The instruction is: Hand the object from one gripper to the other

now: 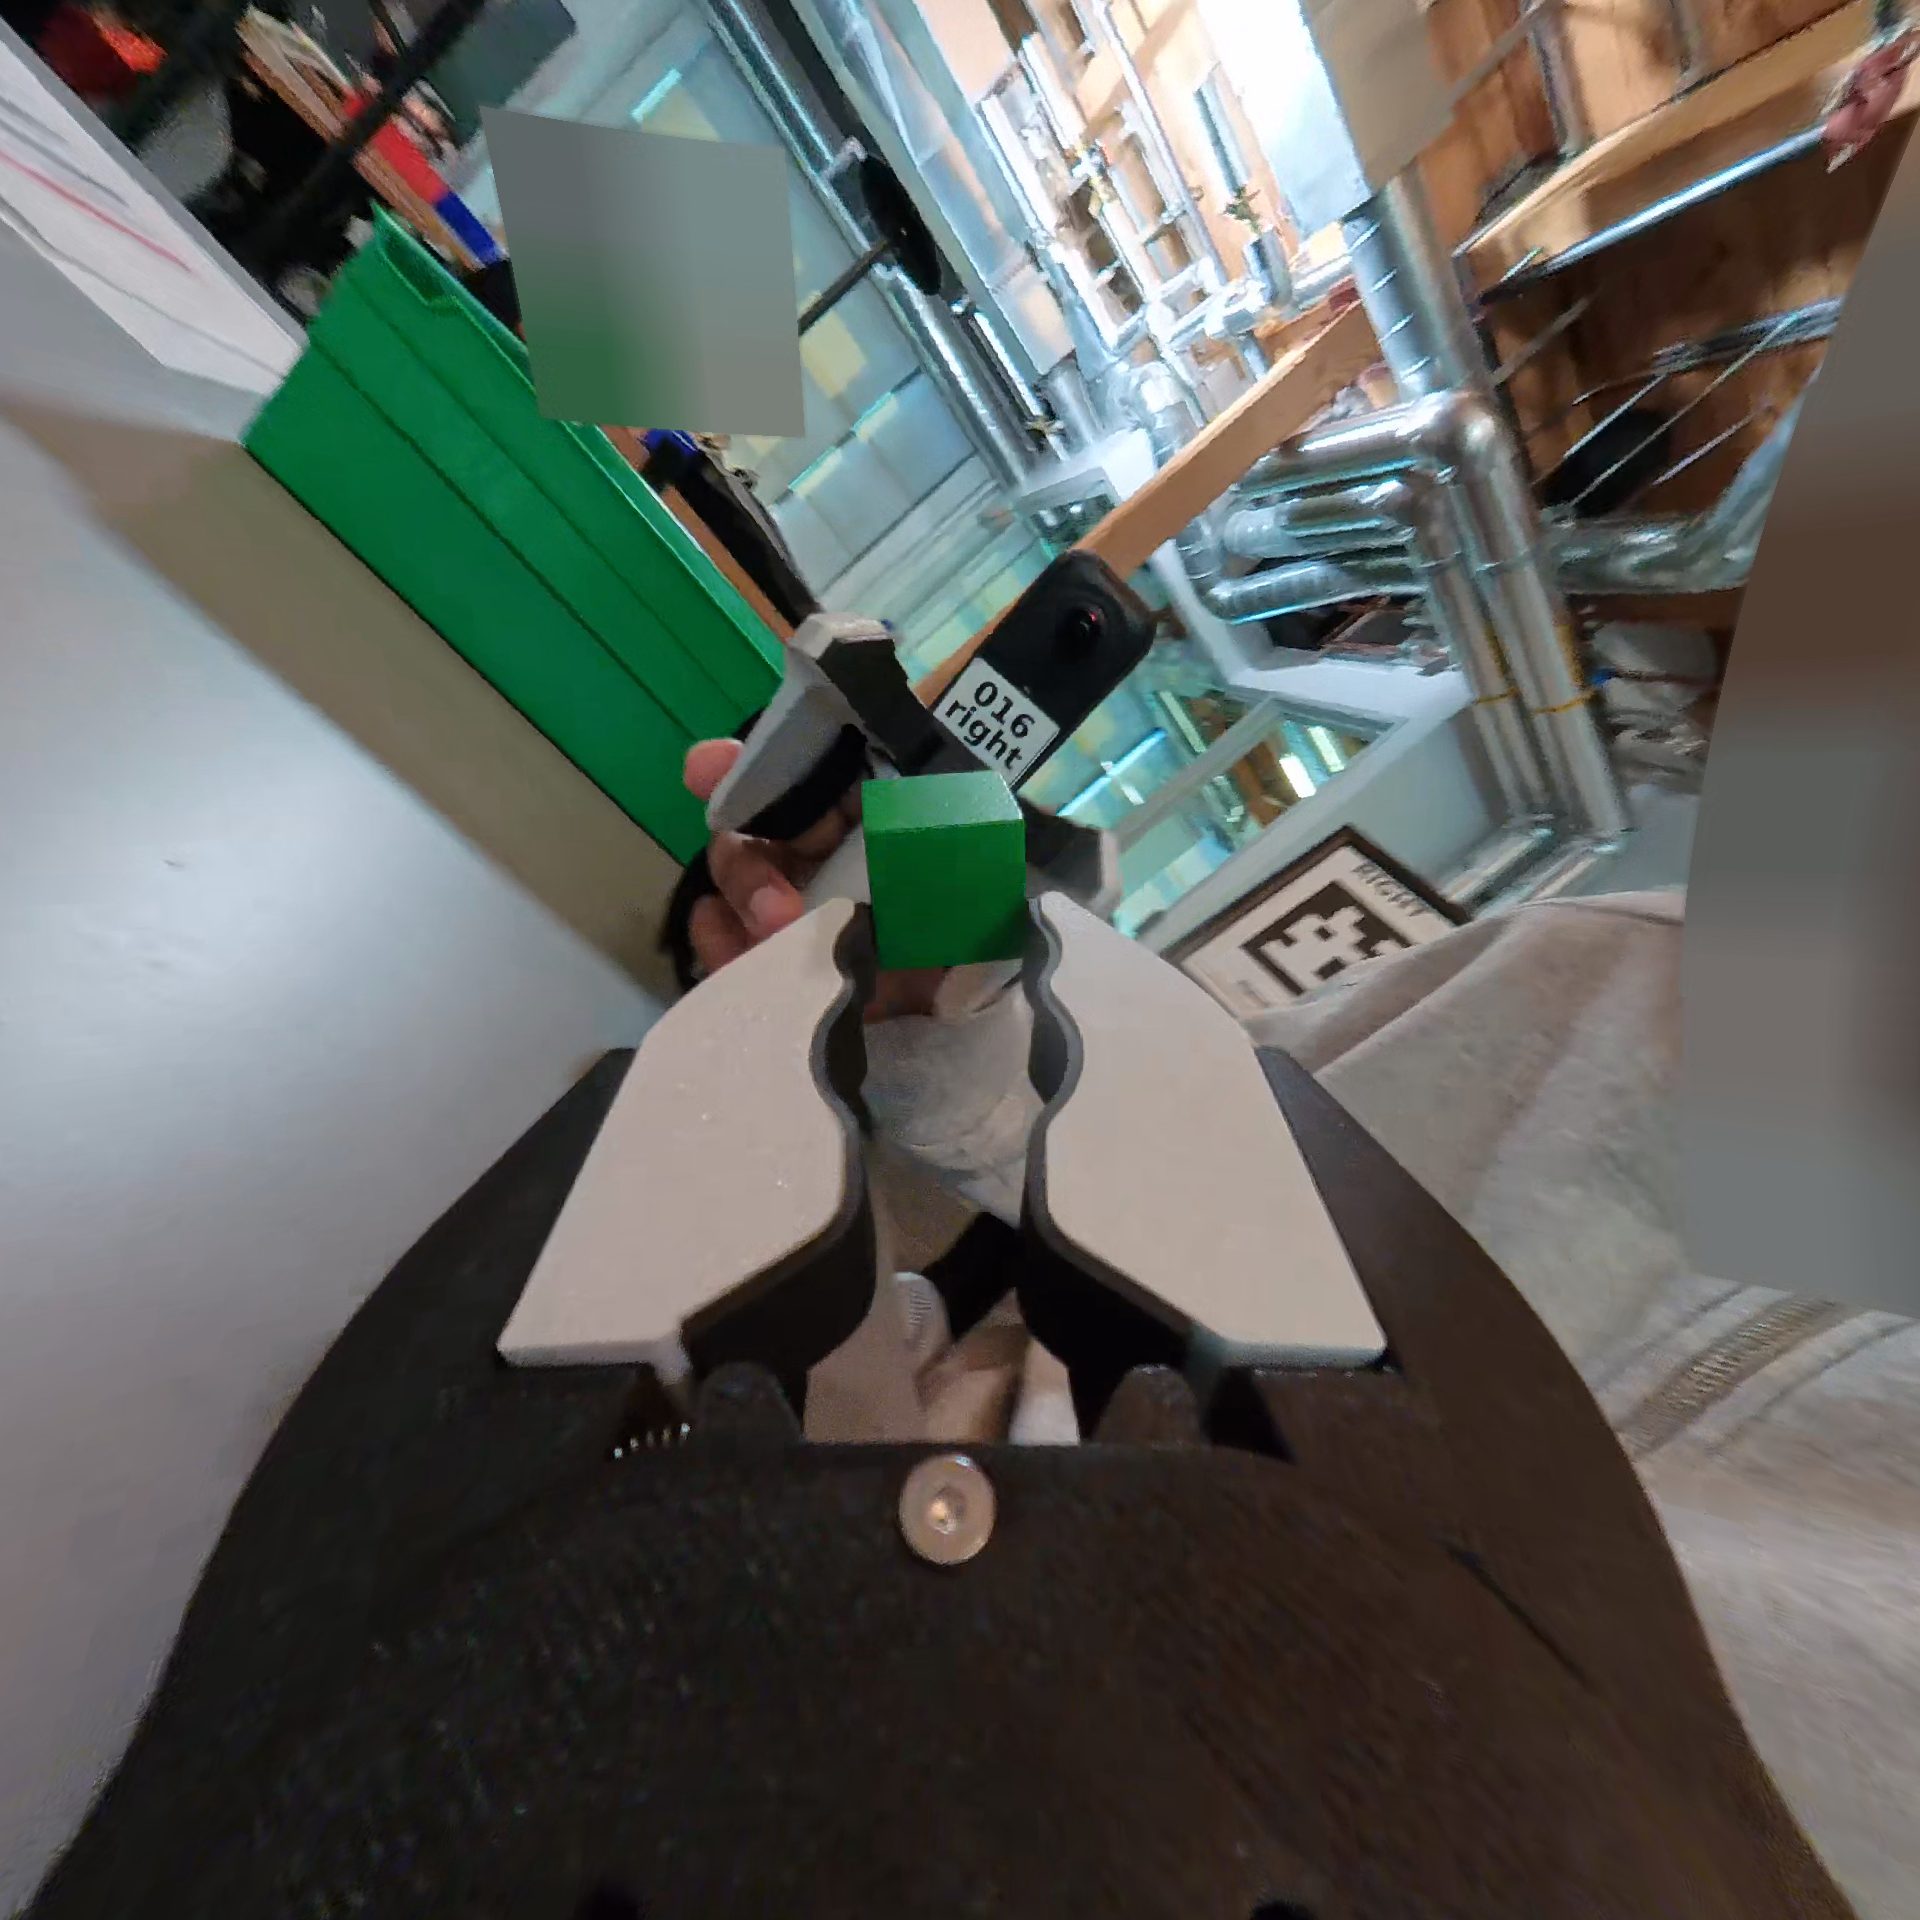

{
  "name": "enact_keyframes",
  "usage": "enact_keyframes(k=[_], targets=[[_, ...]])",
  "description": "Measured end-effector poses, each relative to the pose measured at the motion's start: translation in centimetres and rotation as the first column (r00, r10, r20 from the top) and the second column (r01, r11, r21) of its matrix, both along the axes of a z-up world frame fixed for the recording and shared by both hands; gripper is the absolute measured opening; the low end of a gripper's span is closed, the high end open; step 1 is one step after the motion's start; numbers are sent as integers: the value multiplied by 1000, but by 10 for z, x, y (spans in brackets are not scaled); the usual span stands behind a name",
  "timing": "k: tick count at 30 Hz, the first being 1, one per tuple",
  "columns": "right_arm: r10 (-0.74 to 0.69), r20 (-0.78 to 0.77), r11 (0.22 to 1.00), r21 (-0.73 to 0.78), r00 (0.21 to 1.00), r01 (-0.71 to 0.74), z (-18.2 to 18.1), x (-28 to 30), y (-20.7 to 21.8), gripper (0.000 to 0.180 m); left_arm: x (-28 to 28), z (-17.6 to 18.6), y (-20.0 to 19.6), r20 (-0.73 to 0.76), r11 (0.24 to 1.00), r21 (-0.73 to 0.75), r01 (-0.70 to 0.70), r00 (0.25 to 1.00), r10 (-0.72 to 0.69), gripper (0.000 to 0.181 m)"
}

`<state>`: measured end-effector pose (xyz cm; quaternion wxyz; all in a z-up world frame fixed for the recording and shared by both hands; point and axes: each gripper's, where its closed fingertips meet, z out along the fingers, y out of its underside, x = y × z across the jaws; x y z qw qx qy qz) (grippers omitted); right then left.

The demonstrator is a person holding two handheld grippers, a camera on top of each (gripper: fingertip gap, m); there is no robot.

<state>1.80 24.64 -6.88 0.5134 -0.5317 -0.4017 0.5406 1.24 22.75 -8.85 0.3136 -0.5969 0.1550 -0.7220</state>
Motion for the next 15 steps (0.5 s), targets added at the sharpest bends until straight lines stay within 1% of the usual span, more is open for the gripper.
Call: enact_keyframes(k=[1,4,6,8,10,13,14,15], targets=[[15,-30,998,-67,999,-17,2,2,1,60,0,-1,1,-32,999,41,-29,999,30,27],[60,-98,966,-243,993,-82,5,5,3,58,2,-3,1,-133,976,200,-83,985,111,26],[80,-108,951,-290,991,-109,4,4,2,56,5,-4,-1,-190,949,304,-89,970,151,26],[101,-78,951,-286,992,-120,0,2,-1,50,9,-6,-5,-230,925,374,-75,958,171,27],[138,-37,952,-270,990,-143,-5,-2,-8,43,13,-8,-8,-248,912,407,-57,954,170,26],[204,3,946,-258,979,-196,-10,-8,-20,35,17,-10,-12,-250,912,409,-34,957,148,26],[205,19,949,-248,979,-194,-12,-9,-21,31,17,-9,-13,-244,914,405,-28,960,138,26],[200,31,955,-232,979,-187,-13,-9,-22,30,17,-8,-14,-235,915,402,-25,963,129,26]])
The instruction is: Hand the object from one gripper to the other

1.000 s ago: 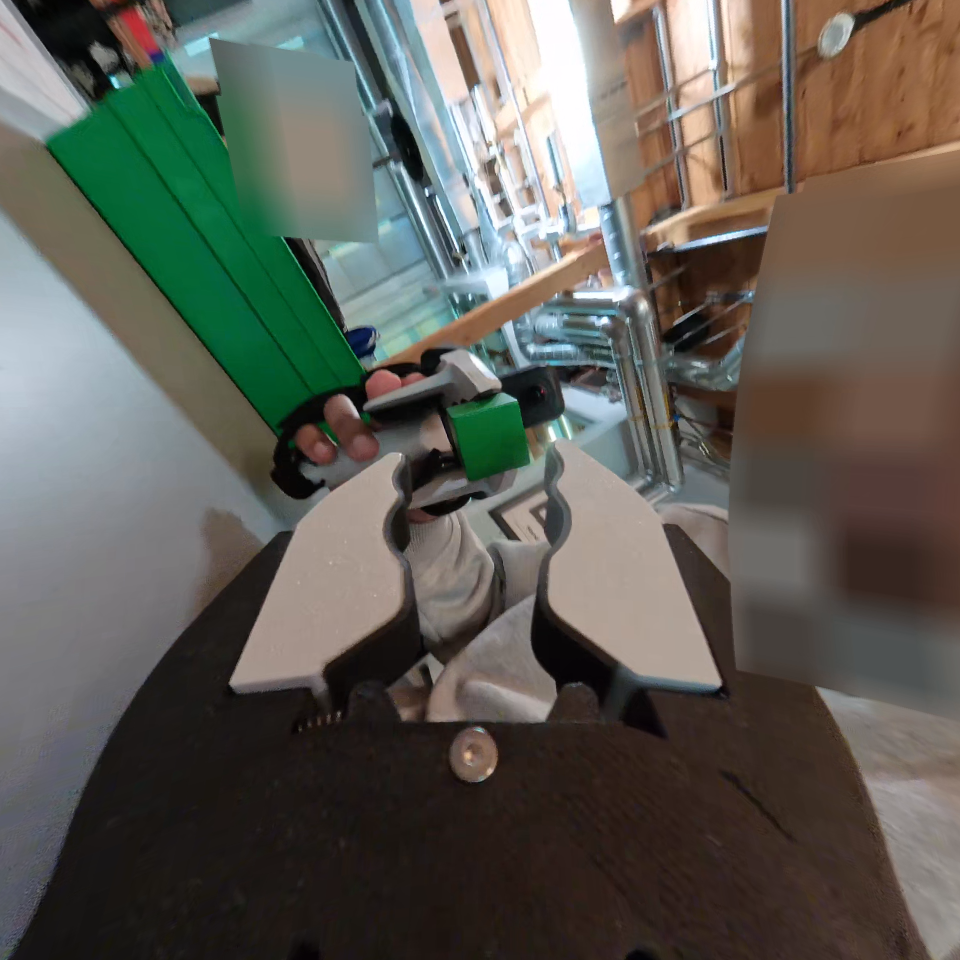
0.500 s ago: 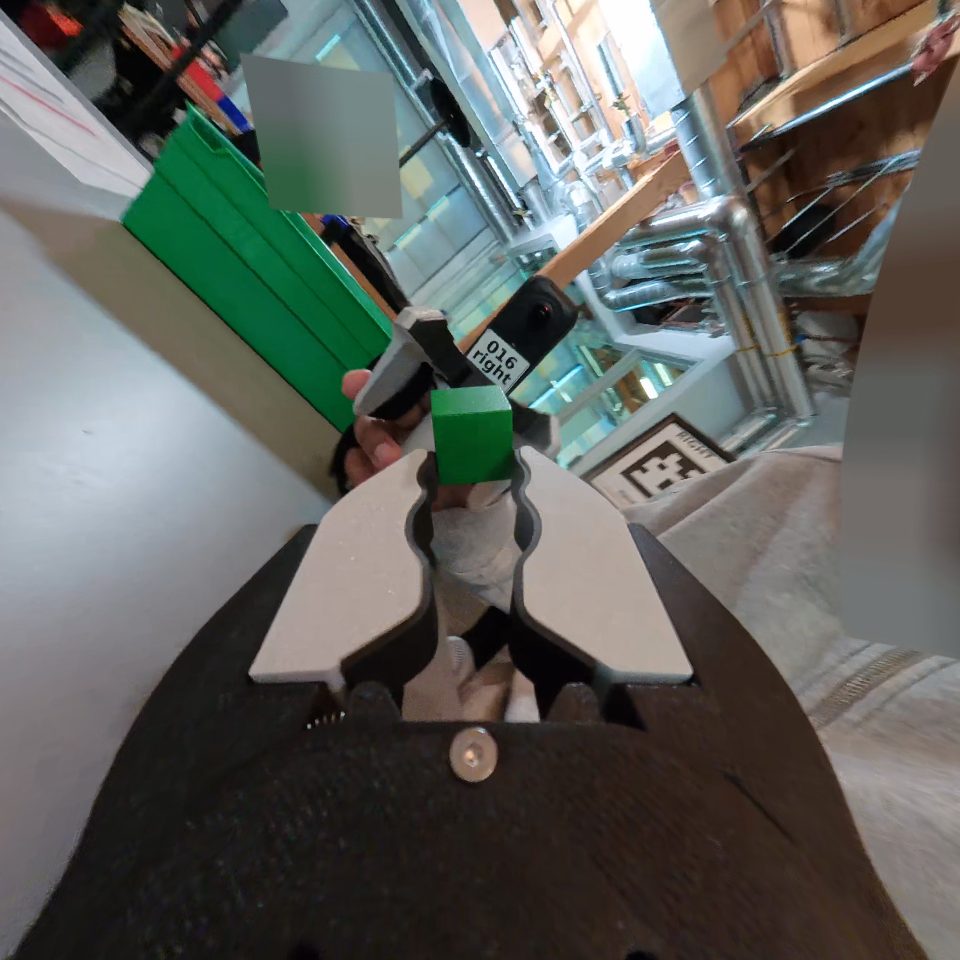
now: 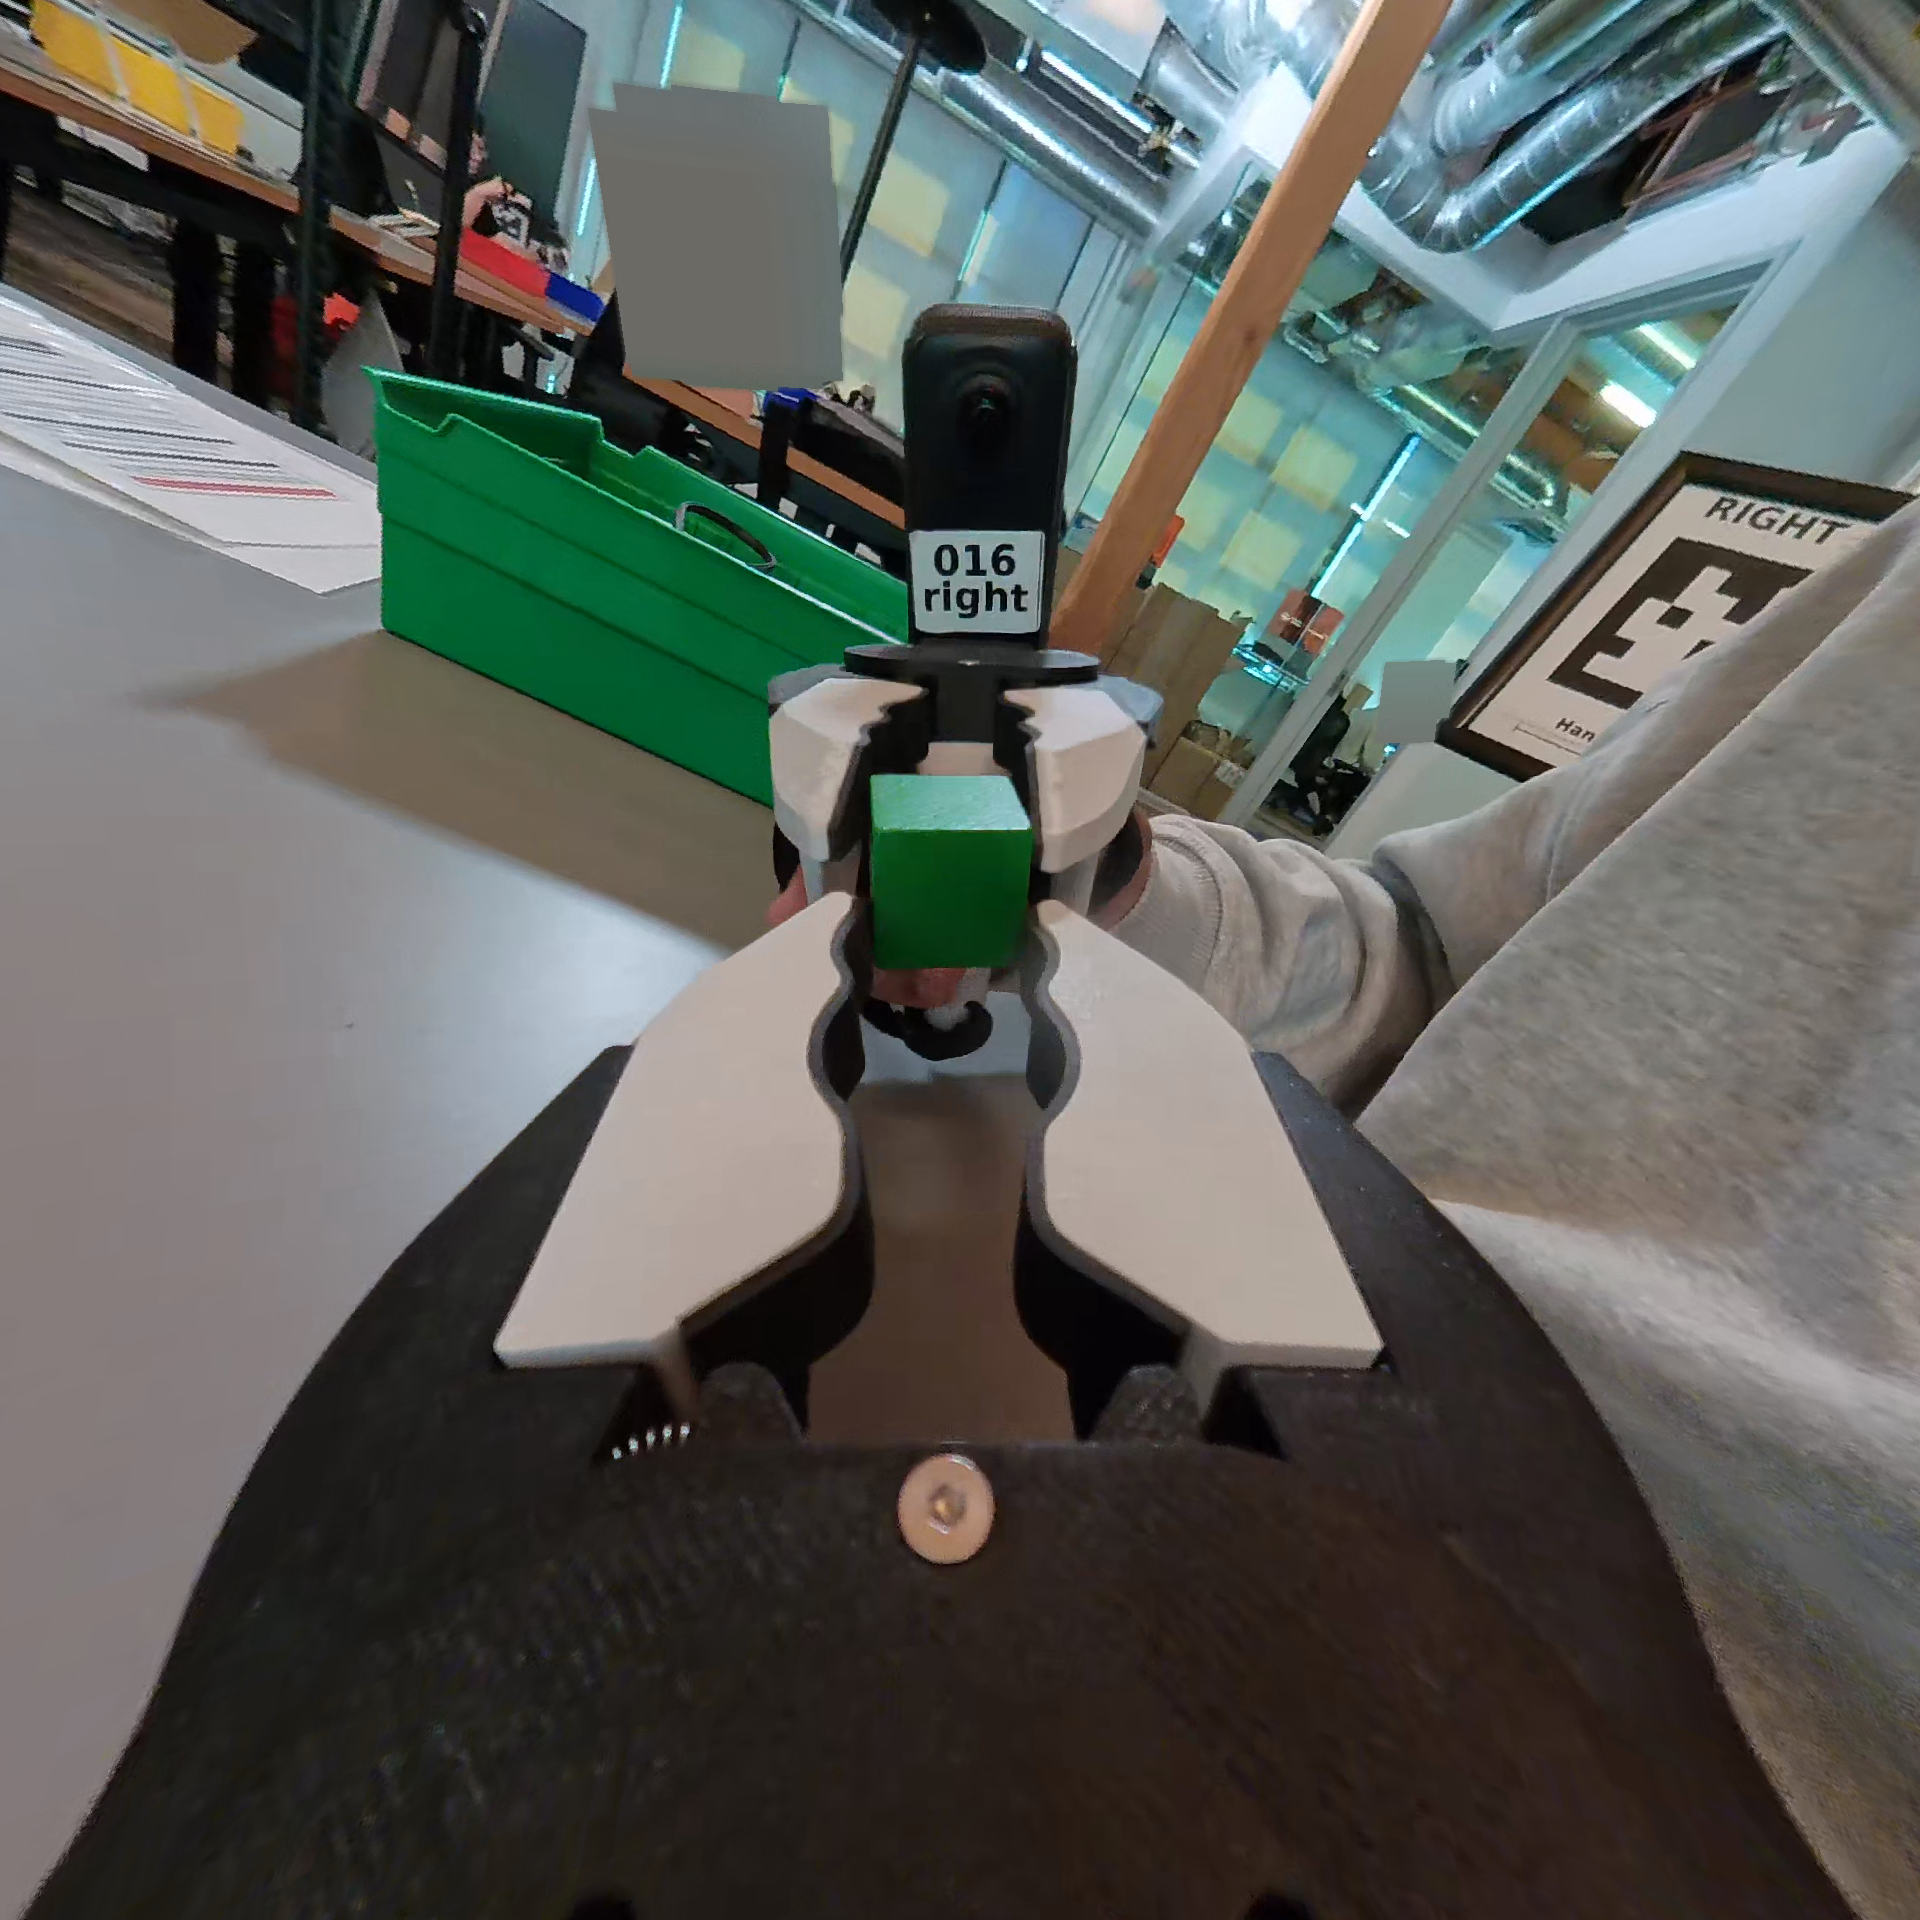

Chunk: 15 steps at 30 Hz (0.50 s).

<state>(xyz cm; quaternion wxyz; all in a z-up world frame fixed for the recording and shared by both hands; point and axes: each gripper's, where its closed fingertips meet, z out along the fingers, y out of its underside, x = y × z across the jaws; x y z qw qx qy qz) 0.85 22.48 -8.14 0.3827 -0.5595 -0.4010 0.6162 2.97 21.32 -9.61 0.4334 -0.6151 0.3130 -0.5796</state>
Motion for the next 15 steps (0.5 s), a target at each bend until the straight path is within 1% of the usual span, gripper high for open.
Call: enact_keyframes(k=[2,6,9,12,15], targets=[[-3,3,1000,15,1000,3,1,1,0,29,0,2,0,14,1000,-10,4,1000,-4,26],[-15,-9,1000,-11,1000,15,3,2,3,29,-2,5,2,66,998,-57,1,998,3,26],[-31,-29,999,-25,999,30,6,5,6,29,-7,12,5,137,995,-97,3,990,11,36],[-21,-77,994,-108,997,13,11,9,9,29,-12,20,7,202,993,-122,3,979,22,44],[9,-147,976,-212,989,-40,18,14,11,28,-13,21,9,198,994,-103,-28,979,48,47]])
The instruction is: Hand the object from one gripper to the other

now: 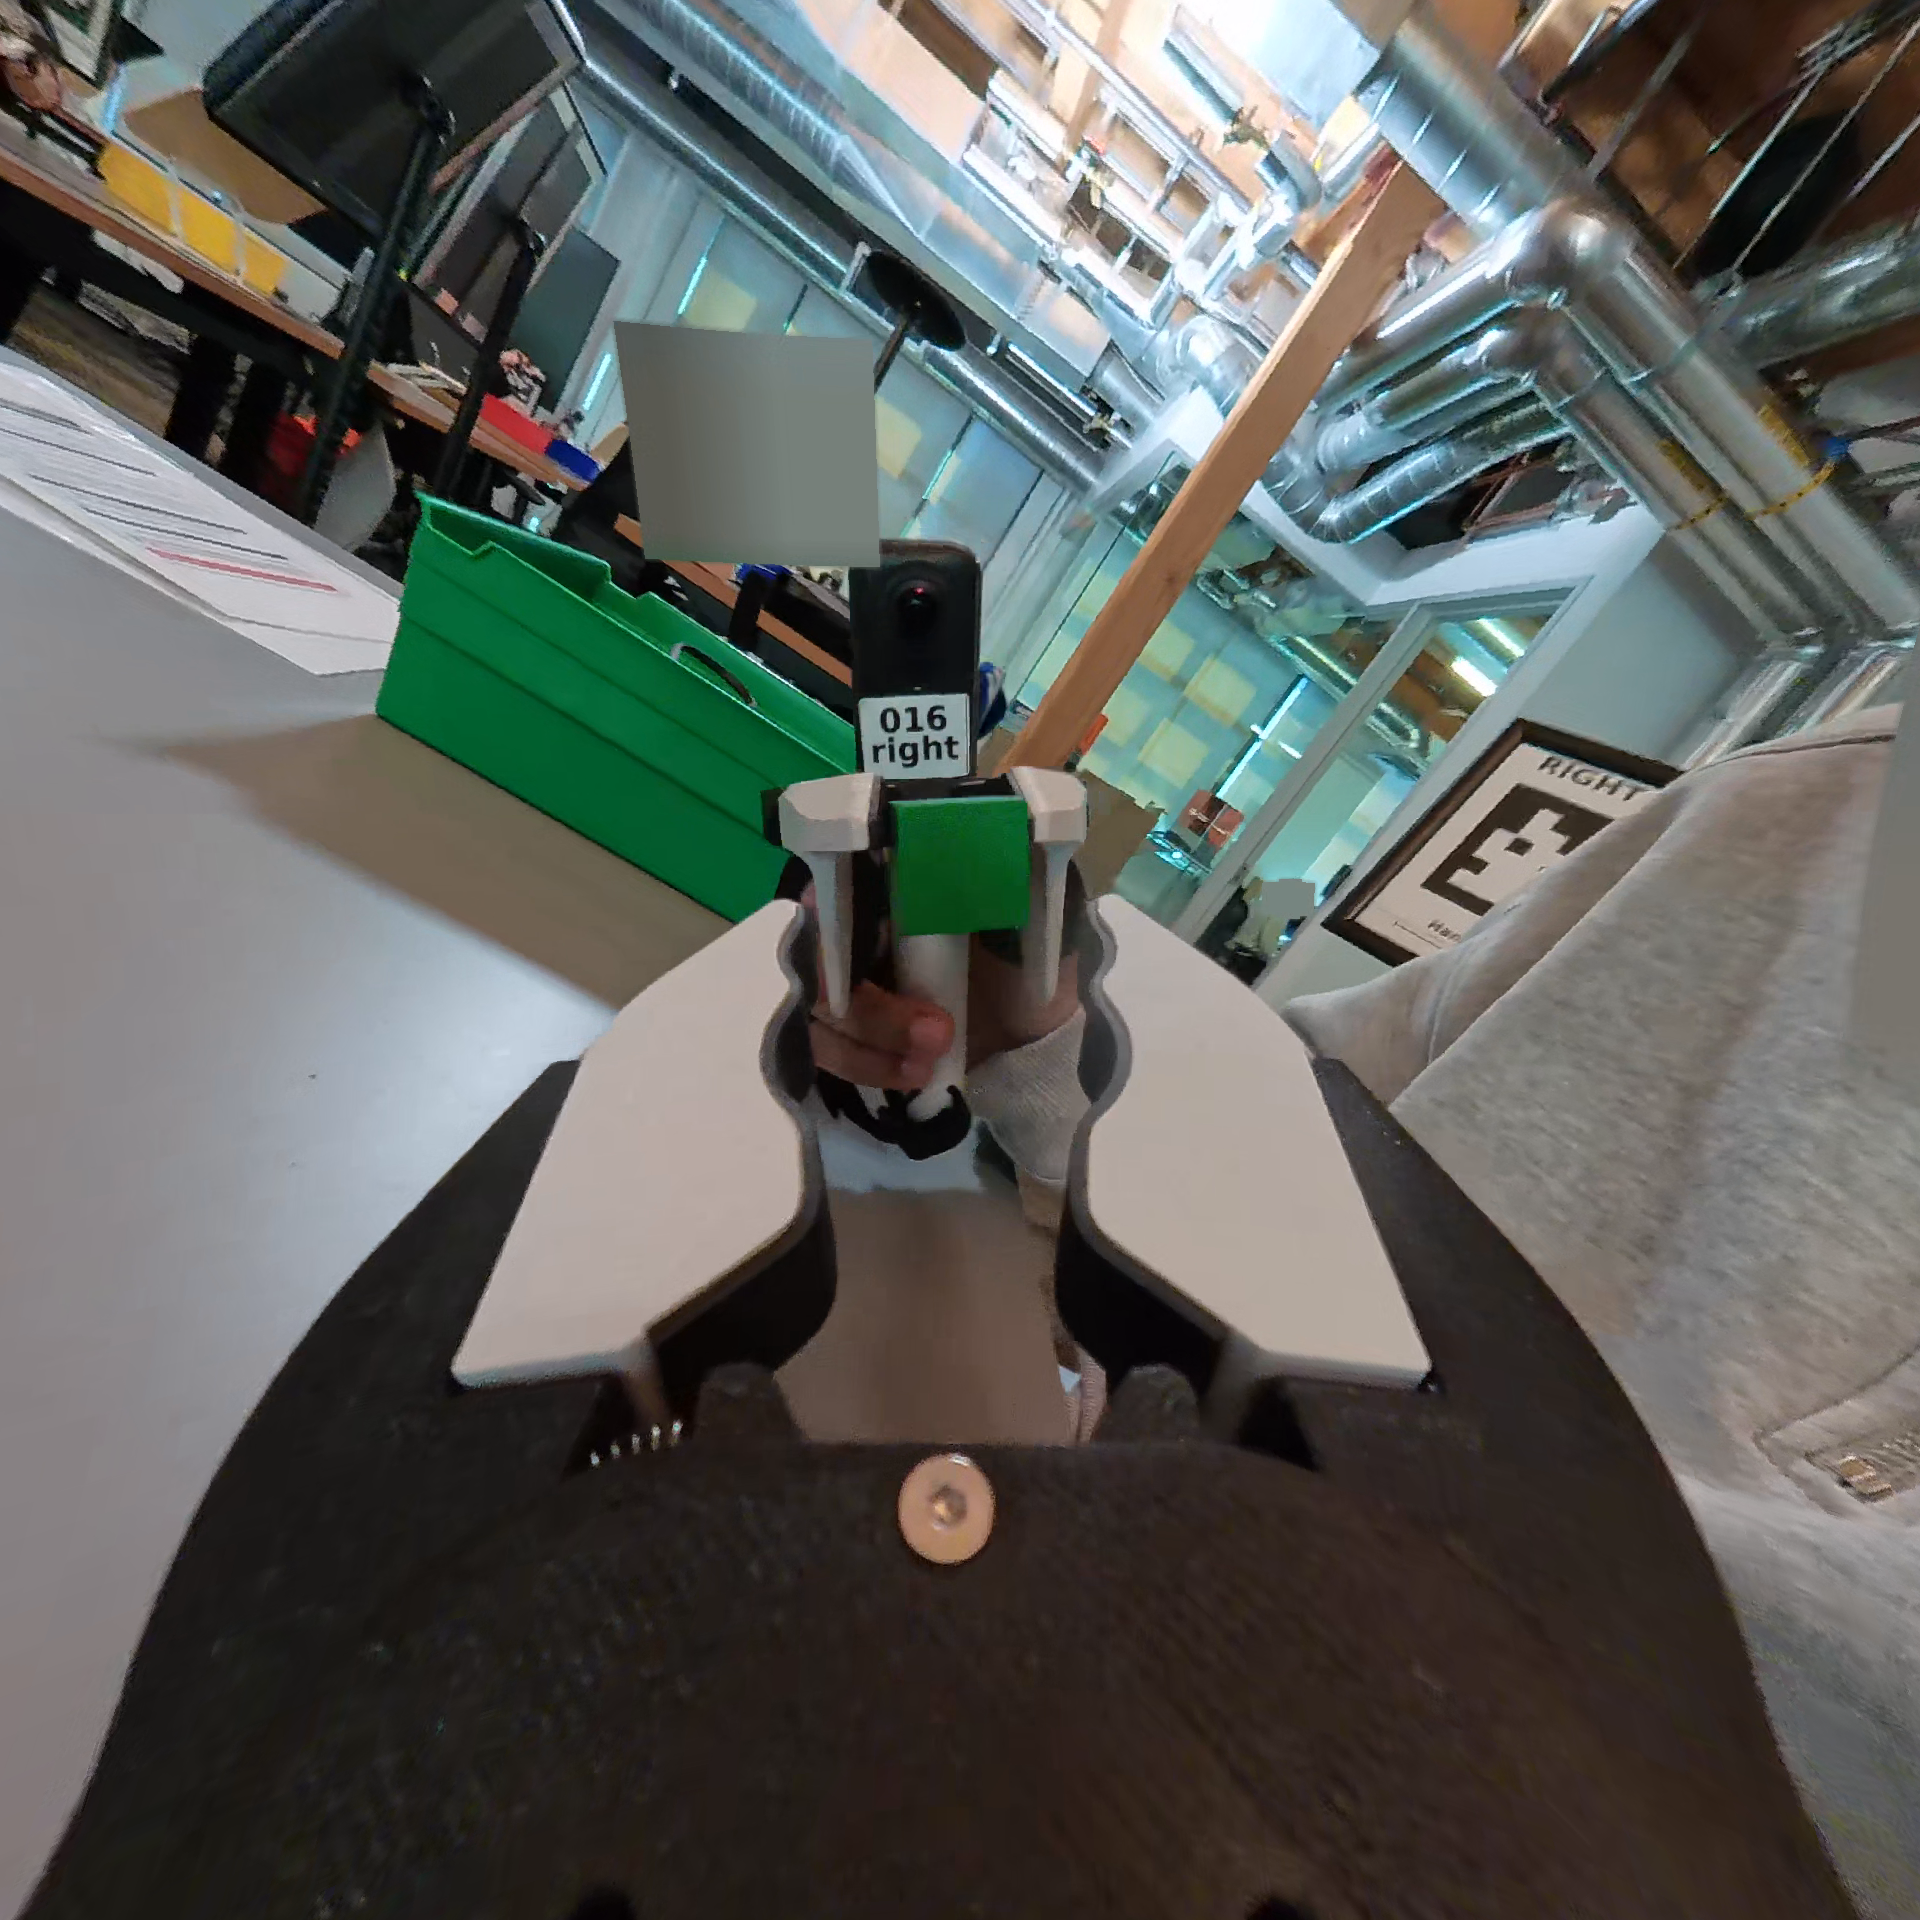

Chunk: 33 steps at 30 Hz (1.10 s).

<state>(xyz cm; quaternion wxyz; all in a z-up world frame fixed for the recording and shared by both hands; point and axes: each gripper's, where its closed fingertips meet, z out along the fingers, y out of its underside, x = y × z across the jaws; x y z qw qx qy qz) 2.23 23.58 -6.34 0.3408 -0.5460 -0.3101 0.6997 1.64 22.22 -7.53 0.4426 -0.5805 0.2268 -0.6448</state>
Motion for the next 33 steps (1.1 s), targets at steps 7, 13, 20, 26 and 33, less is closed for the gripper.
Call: enact_keyframes(k=[7,13,20,26,33], targets=[[88,-36,982,-164,996,-92,-2,1,0,28,2,5,-3,-165,929,336,-156,961,221,61],[228,41,924,-325,973,-202,-23,-8,-10,29,12,-19,-7,-369,733,677,-70,829,420,50],[288,38,879,-407,957,-248,-30,-10,-14,29,18,-31,-10,-429,673,740,5,773,467,28],[48,114,950,-311,992,-10,-40,-11,15,71,13,-35,-1,-461,717,697,-30,747,480,26],[-415,523,910,254,744,329,-69,14,51,38,-13,-70,34,-633,719,693,-52,431,643,27]])
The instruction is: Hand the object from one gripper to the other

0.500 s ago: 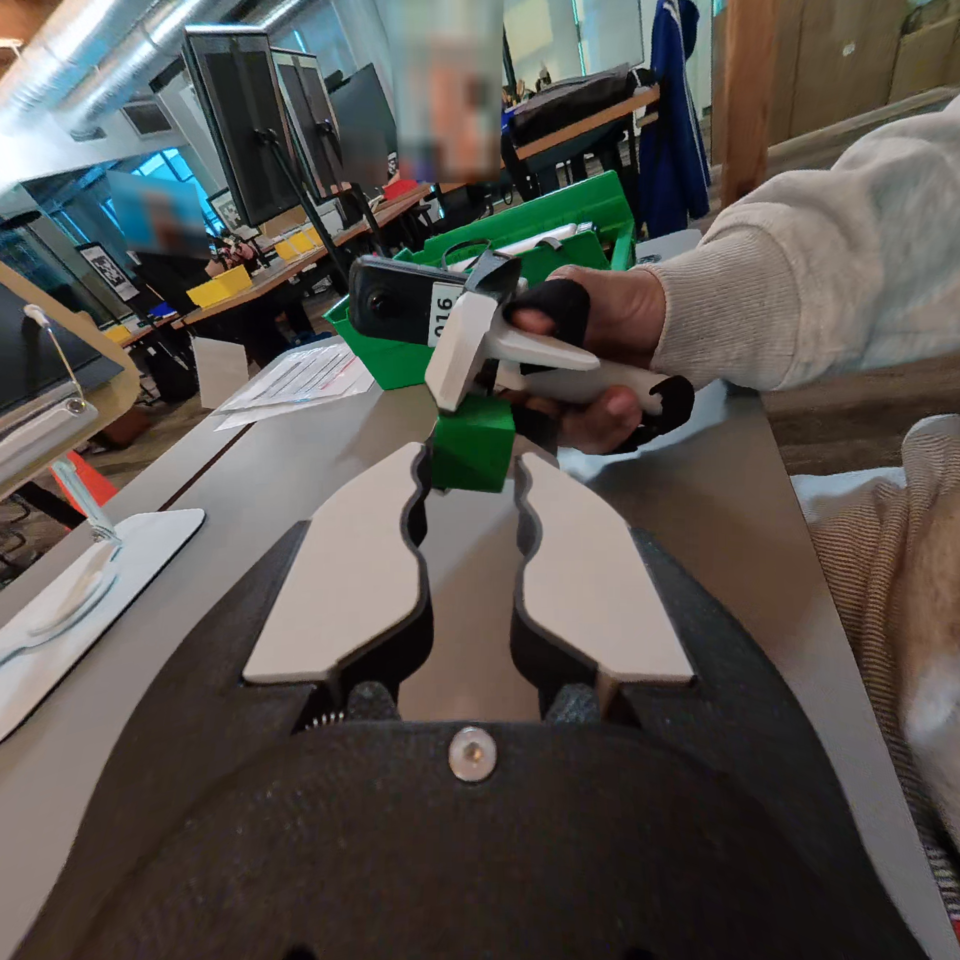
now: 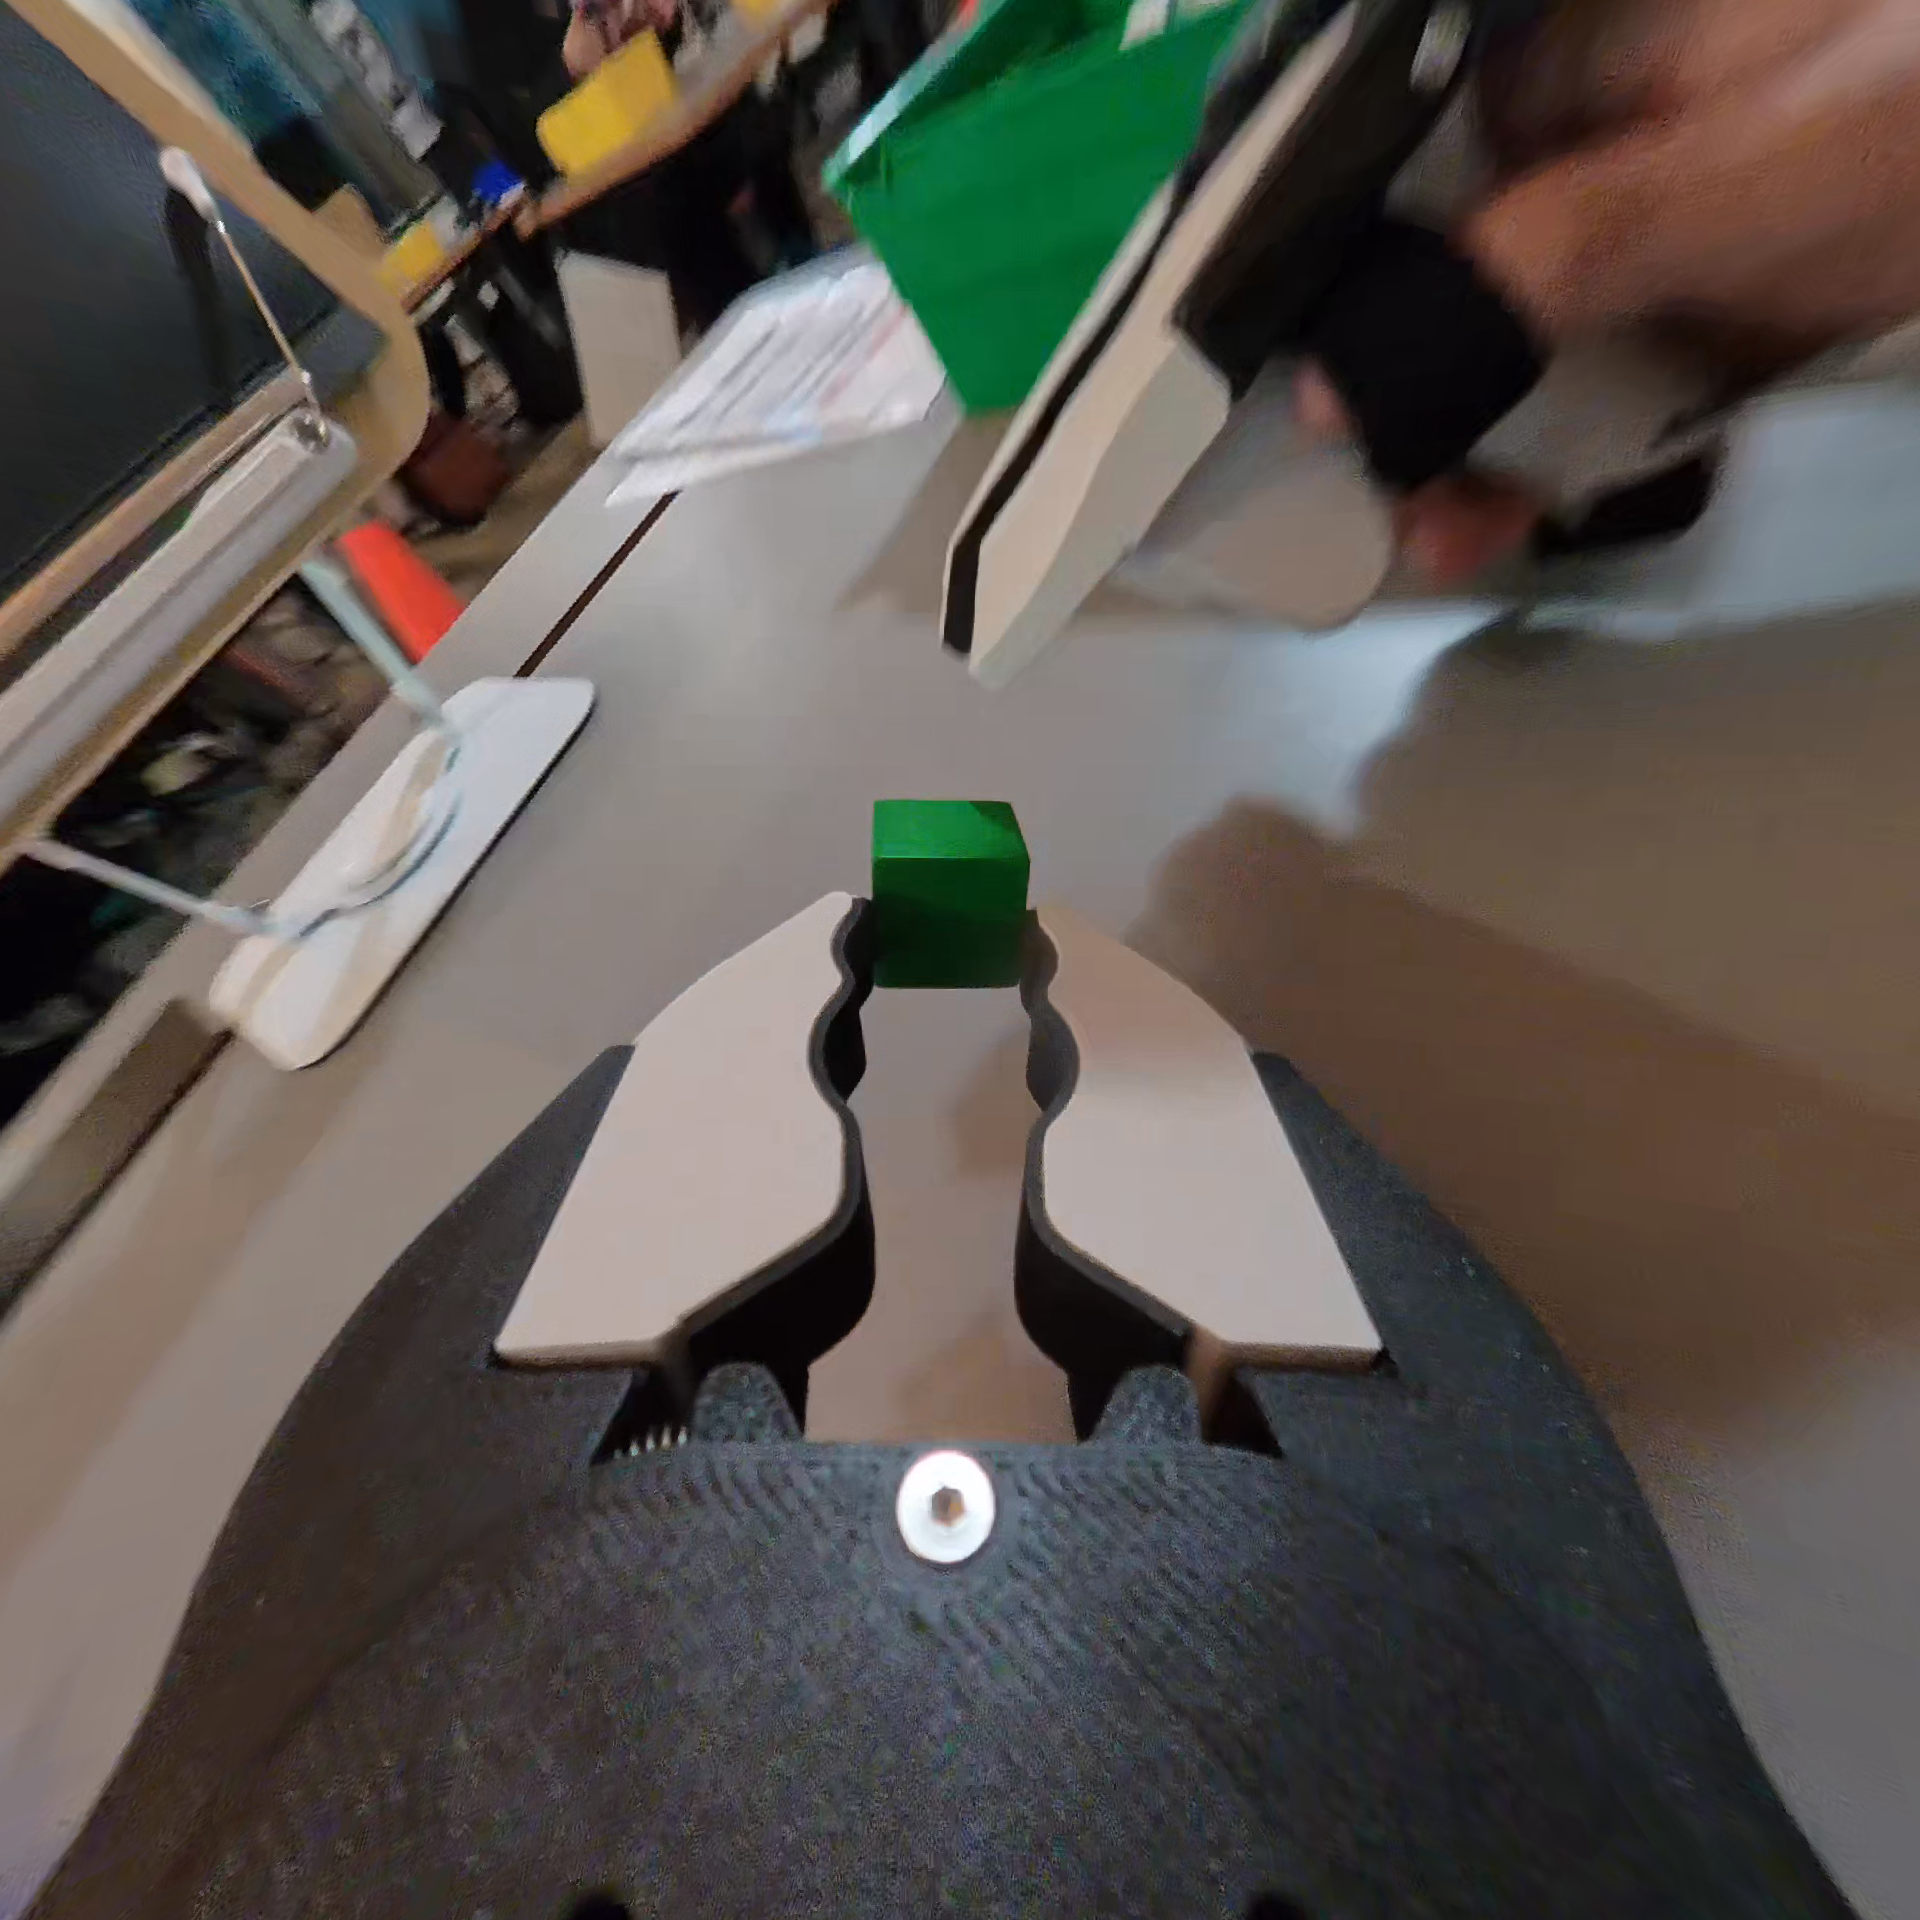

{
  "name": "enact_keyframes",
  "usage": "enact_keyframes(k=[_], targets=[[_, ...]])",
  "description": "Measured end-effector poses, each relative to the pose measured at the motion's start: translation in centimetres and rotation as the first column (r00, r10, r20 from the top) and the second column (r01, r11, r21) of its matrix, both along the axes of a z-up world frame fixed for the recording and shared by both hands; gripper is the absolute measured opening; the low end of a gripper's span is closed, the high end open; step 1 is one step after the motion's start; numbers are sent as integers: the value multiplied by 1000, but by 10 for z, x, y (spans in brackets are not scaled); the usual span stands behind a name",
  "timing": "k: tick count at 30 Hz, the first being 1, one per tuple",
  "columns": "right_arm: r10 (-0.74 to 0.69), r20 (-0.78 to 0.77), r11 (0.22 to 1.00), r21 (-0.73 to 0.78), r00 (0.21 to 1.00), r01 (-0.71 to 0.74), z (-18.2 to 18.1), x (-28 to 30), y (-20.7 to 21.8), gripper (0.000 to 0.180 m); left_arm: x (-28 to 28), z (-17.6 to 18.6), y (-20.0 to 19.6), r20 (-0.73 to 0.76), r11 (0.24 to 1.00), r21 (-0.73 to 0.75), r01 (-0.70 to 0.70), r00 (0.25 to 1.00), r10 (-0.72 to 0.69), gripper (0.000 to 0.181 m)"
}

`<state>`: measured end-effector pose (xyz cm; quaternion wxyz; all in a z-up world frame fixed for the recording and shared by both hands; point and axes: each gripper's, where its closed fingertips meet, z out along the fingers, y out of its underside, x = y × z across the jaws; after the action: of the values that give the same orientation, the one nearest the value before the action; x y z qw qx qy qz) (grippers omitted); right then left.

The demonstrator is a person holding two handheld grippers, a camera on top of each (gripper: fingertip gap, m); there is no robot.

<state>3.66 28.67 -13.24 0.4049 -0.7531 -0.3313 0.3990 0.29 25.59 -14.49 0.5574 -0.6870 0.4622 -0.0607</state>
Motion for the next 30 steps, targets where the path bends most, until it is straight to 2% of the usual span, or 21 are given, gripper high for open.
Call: enact_keyframes(k=[2,5,8,11,13,16,17,19,23,25,28,30], targets=[[24,40,1000,19,999,-25,-1,-9,-9,38,-4,-10,4,-143,998,62,-34,989,42,27],[64,75,998,11,995,-65,-7,-21,-20,40,-1,-16,2,-244,993,116,-31,968,59,27],[92,96,996,-4,991,-92,-14,-28,-26,42,3,-16,0,-264,992,126,-19,963,52,27],[118,141,992,27,983,-123,-20,-32,-31,30,8,-17,-4,-262,992,127,6,965,28,27],[125,181,989,62,976,-138,-22,-31,-31,29,11,-16,-6,-262,990,139,25,965,13,27],[130,159,989,54,979,-140,-17,-28,-30,28,13,-12,-6,-242,987,160,29,970,11,27],[123,135,990,55,983,-131,-13,-26,-28,28,13,-9,-6,-216,985,169,22,976,15,34],[97,67,993,62,993,-102,1,-20,-22,28,9,2,-1,-141,982,189,-17,989,44,60],[-28,-84,985,166,996,42,59,16,-2,28,-3,21,8,72,986,138,-94,994,85,80],[-156,-45,943,291,987,163,90,58,16,28,-7,25,11,168,992,73,-102,982,88,80],[-429,87,823,447,899,350,121,147,46,28,-15,29,16,273,993,2,-117,955,112,79],[-537,62,776,427,841,464,134,198,55,28,-18,30,18,326,993,-37,-116,937,122,76]])
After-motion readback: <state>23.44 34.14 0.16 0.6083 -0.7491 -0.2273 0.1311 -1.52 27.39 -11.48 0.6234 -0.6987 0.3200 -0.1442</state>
